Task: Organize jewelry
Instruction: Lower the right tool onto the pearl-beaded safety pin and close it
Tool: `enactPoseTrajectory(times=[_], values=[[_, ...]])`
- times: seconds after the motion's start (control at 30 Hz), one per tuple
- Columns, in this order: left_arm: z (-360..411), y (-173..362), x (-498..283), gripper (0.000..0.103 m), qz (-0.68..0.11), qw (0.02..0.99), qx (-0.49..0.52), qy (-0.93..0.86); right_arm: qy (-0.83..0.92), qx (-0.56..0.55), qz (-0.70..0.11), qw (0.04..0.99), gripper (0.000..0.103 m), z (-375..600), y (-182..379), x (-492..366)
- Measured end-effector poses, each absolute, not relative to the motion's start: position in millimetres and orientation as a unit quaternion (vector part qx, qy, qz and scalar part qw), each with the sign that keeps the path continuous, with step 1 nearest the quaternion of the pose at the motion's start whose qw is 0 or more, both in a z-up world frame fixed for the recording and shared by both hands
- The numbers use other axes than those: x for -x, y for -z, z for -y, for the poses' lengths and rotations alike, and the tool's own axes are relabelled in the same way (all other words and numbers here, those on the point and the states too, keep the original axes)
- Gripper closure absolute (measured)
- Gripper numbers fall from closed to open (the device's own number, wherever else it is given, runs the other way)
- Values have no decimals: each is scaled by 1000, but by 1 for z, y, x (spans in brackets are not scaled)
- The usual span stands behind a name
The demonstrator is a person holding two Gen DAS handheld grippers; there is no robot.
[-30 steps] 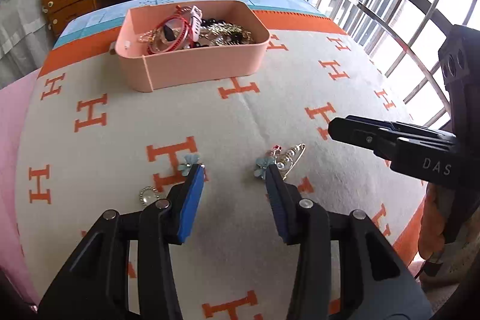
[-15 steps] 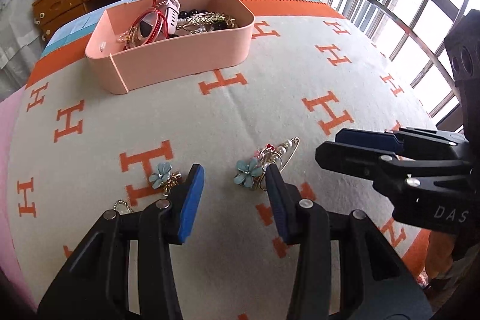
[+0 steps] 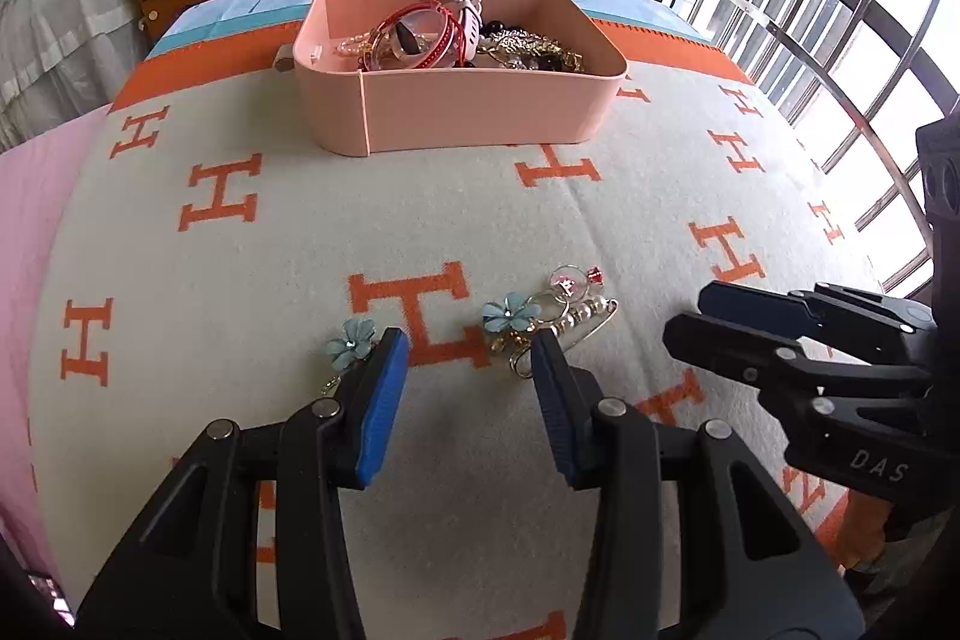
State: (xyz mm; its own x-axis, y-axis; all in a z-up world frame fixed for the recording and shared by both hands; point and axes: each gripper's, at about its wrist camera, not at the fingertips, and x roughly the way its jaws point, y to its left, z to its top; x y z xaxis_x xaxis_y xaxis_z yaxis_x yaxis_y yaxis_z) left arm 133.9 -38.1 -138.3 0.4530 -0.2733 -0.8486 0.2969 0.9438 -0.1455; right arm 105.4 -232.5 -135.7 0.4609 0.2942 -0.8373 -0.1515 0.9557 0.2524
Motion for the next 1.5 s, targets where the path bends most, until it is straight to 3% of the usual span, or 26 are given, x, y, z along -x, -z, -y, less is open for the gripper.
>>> enactPoseTrajectory(times=[0.8,1.13,1.23,1.5], values=[[3,133,-118,65,-492,851,18,182,-295,54,-505,810,67,165,144,-121],[-1,124,-118,65,-485,855,26,184,-290,131,-481,817,80,146,147,-122],[2,121,-116,65,-481,856,21,189,-272,177,-466,823,96,146,147,-105],[24,115,-113,65,-475,855,-5,210,-214,117,-467,850,96,185,134,-98]])
